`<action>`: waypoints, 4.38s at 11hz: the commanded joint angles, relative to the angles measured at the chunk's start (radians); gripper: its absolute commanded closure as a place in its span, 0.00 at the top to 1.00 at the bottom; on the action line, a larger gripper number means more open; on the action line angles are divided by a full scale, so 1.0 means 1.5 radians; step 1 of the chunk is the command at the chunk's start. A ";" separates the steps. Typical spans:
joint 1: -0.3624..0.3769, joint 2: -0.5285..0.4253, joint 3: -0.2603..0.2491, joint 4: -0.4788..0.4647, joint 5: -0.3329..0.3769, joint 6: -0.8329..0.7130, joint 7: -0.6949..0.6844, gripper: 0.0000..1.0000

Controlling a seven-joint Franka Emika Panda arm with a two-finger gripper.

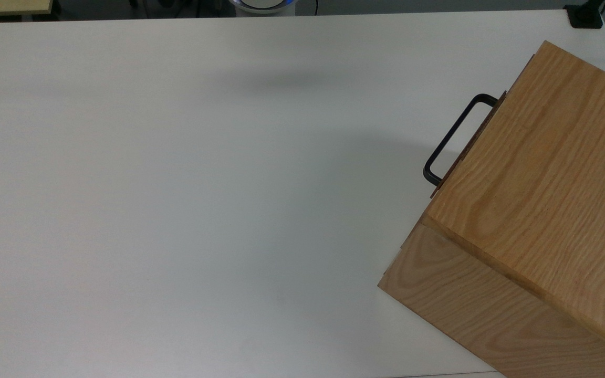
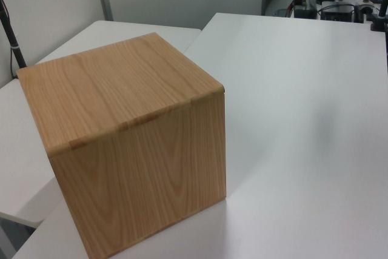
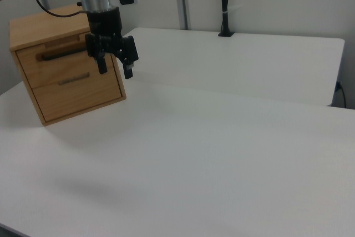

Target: Open the drawer by sliding it

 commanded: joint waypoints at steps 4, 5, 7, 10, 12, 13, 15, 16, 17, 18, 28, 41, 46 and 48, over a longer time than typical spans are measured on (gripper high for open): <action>0.020 -0.002 -0.008 -0.005 -0.012 -0.014 0.006 1.00; 0.013 0.002 -0.012 0.002 -0.008 -0.013 0.001 1.00; 0.006 -0.002 -0.009 0.000 -0.006 -0.025 -0.003 1.00; 0.010 0.003 -0.004 -0.002 0.000 -0.015 -0.002 1.00; 0.024 0.002 -0.001 -0.005 0.006 -0.018 0.005 1.00; 0.040 0.009 -0.001 -0.004 0.015 -0.013 0.011 1.00; 0.048 0.017 -0.001 0.000 0.052 -0.001 0.051 1.00; 0.061 0.016 0.000 -0.006 0.062 0.058 0.087 1.00; 0.067 0.016 0.000 -0.018 0.073 0.094 0.145 1.00; 0.071 0.018 0.000 -0.023 0.094 0.110 0.176 1.00; 0.205 0.161 -0.028 0.019 0.390 0.346 0.298 0.61; 0.284 0.213 -0.027 0.029 0.429 0.524 0.335 0.12; 0.279 0.183 -0.031 0.008 0.429 0.517 0.357 0.00; 0.262 0.122 -0.031 -0.058 0.429 0.516 0.339 0.00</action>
